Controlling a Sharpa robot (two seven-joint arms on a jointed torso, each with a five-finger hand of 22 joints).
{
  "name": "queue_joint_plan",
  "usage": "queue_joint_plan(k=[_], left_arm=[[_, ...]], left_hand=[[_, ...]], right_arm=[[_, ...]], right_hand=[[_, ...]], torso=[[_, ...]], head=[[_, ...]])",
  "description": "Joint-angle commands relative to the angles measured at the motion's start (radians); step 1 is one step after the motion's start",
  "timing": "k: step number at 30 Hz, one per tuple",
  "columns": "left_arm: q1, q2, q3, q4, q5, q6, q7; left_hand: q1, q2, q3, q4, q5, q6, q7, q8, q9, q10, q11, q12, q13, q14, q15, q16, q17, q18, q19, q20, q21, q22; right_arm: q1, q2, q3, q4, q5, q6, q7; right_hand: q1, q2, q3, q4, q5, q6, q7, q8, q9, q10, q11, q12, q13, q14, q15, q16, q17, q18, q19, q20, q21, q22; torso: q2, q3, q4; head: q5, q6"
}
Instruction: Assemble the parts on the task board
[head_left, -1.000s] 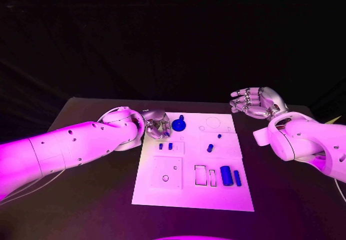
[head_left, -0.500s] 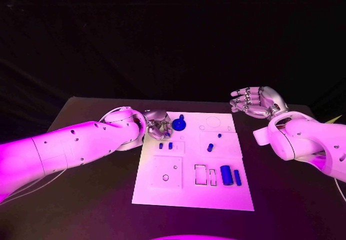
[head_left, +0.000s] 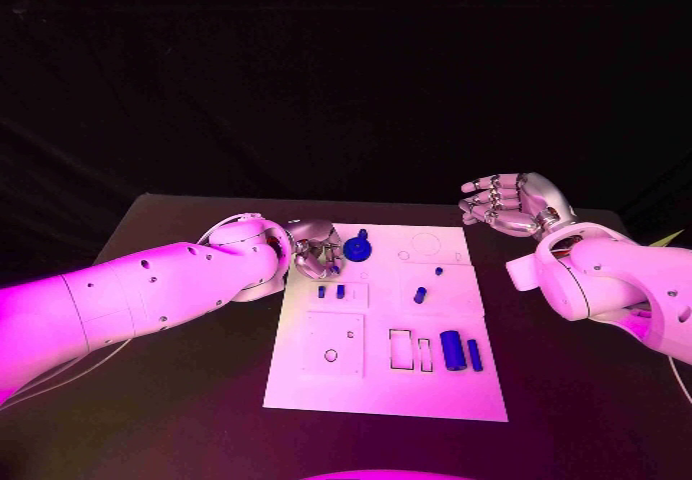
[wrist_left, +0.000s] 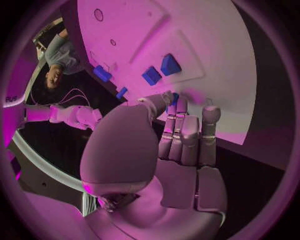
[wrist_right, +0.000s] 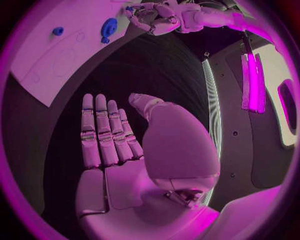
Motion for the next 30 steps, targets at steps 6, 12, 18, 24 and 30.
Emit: queue_joint_plan(k=[6,12,18,24,30], left_arm=[[-0.004,-0.001,-0.004,0.004,0.006,0.023,-0.001],[-0.004,-0.001,-0.004,0.004,0.013,0.023,0.001],[-0.004,-0.002,-0.003,0.005,0.015,0.028,-0.001],[-0.004,-0.004,-0.003,0.005,0.019,0.028,-0.003],[-0.004,-0.005,-0.003,0.005,0.021,0.027,-0.007]], left_hand=[[-0.015,-0.007,-0.008,-0.002,0.001,-0.037,0.013,-0.036,-0.007,-0.014,0.013,-0.02,0.001,-0.003,0.007,0.003,-0.01,-0.009,-0.009,-0.001,-0.007,-0.008],[-0.021,-0.014,-0.008,-0.001,0.001,-0.06,0.017,-0.059,-0.013,-0.01,0.015,-0.027,0.005,-0.007,0.009,0.002,-0.016,-0.009,-0.01,0.002,-0.009,-0.008],[-0.024,-0.016,-0.009,0.001,0.001,-0.061,0.017,-0.062,-0.014,-0.011,0.016,-0.03,0.006,-0.008,0.009,0.002,-0.019,-0.008,-0.011,0.003,-0.01,-0.009],[-0.029,-0.024,-0.009,0.003,0.001,-0.074,0.019,-0.076,-0.018,-0.01,0.016,-0.036,0.007,-0.009,0.01,0.001,-0.021,-0.008,-0.011,0.004,-0.012,-0.01],[-0.031,-0.026,-0.008,0.003,0.001,-0.085,0.02,-0.087,-0.021,-0.007,0.015,-0.039,0.009,-0.009,0.01,0.002,-0.022,-0.008,-0.011,0.005,-0.013,-0.01]], right_arm=[[0.0,0.0,0.0,0.001,-0.003,0.009,0.013],[0.0,0.001,0.0,0.0,-0.003,0.01,0.012],[0.0,0.001,0.0,-0.001,-0.003,0.011,0.012],[-0.001,0.002,0.0,-0.001,-0.002,0.011,0.013],[-0.001,0.001,0.0,-0.001,-0.001,0.009,0.013]], right_hand=[[-0.01,0.003,0.0,-0.003,0.006,-0.001,0.044,-0.005,-0.002,0.001,0.005,-0.005,-0.001,0.004,0.002,-0.006,-0.002,0.006,0.001,0.003,-0.003,-0.001],[-0.012,0.002,0.0,-0.004,0.006,-0.001,0.045,-0.006,-0.002,0.001,0.005,-0.005,-0.001,0.004,0.002,-0.007,-0.003,0.006,0.001,0.003,-0.003,-0.003],[-0.012,0.002,0.0,-0.004,0.006,-0.001,0.045,-0.006,-0.002,0.001,0.005,-0.005,-0.001,0.004,0.002,-0.007,-0.003,0.006,0.001,0.003,-0.003,-0.003],[-0.012,0.002,-0.001,-0.004,0.006,-0.001,0.045,-0.006,-0.002,0.001,0.006,-0.005,-0.001,0.004,0.003,-0.008,-0.003,0.006,0.001,0.003,-0.003,-0.005],[-0.013,0.002,-0.001,-0.004,0.006,-0.002,0.046,-0.007,-0.002,0.0,0.006,-0.006,-0.001,0.004,0.003,-0.009,-0.004,0.005,0.001,0.003,-0.004,-0.007]], torso=[[0.0,-0.0007,0.0001],[0.0,-0.0004,0.0002],[0.0,-0.0002,-0.0003],[0.0,-0.0003,-0.0004],[0.0,-0.0005,-0.0001]], head=[[0.001,-0.001],[0.001,-0.001],[0.001,-0.002],[0.001,-0.005],[0.0,-0.005]])
